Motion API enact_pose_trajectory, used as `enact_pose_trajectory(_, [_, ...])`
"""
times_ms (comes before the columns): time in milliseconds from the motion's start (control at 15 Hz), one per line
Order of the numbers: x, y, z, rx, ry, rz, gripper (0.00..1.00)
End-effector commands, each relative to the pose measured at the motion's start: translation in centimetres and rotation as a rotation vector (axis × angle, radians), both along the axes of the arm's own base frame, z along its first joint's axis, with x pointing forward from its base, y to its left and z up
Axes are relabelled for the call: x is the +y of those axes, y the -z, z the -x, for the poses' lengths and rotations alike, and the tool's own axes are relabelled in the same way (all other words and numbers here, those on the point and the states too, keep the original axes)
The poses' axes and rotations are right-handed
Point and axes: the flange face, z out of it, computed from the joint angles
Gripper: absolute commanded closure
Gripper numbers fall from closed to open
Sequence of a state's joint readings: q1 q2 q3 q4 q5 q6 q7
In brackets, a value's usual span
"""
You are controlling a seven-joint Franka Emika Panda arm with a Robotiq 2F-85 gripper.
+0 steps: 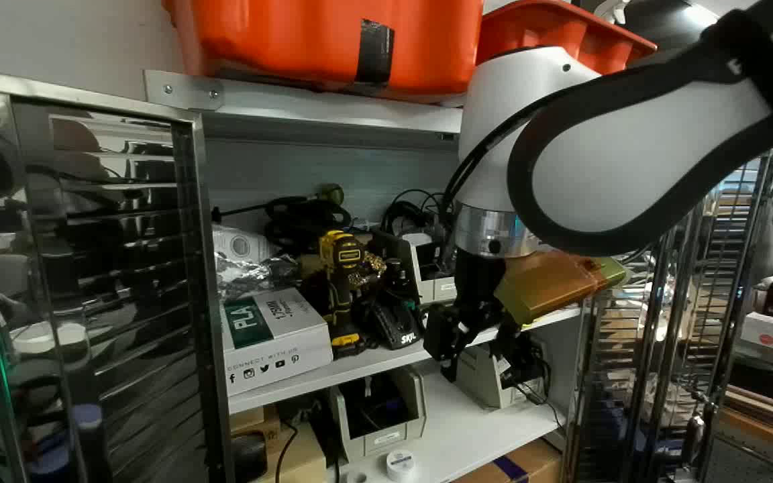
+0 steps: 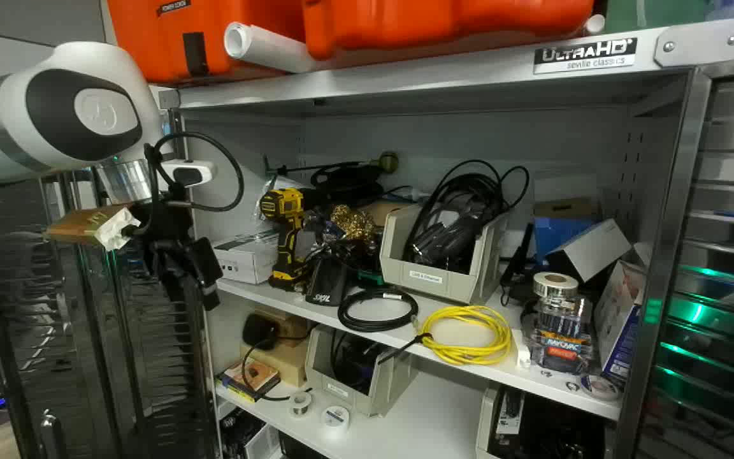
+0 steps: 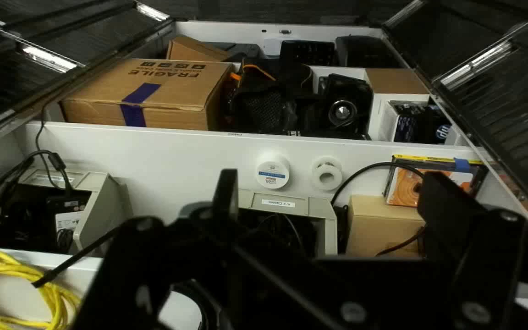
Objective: Pick up the black cable and put it in the box.
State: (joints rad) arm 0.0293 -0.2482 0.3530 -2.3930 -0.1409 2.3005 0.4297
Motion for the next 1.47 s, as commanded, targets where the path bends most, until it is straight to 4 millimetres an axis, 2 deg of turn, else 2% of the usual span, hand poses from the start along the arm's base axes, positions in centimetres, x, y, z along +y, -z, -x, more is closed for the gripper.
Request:
enact_pose_trajectory(0, [0.0, -0.2, -0.1, -0.003, -0.001, -0.002, 0.0])
enact_pose_trajectory(200, [0.1, -0.7, -0.3, -0.015, -0.001, -0.005, 0.0])
enact_pose_trajectory(1067, [0.2, -0.8, -0.3, -0.015, -0.002, -0.005, 0.0])
enact_pose_trajectory(1400, [-2.4, 0.0, -0.9, -0.033, -0.016, 0.001, 0.0])
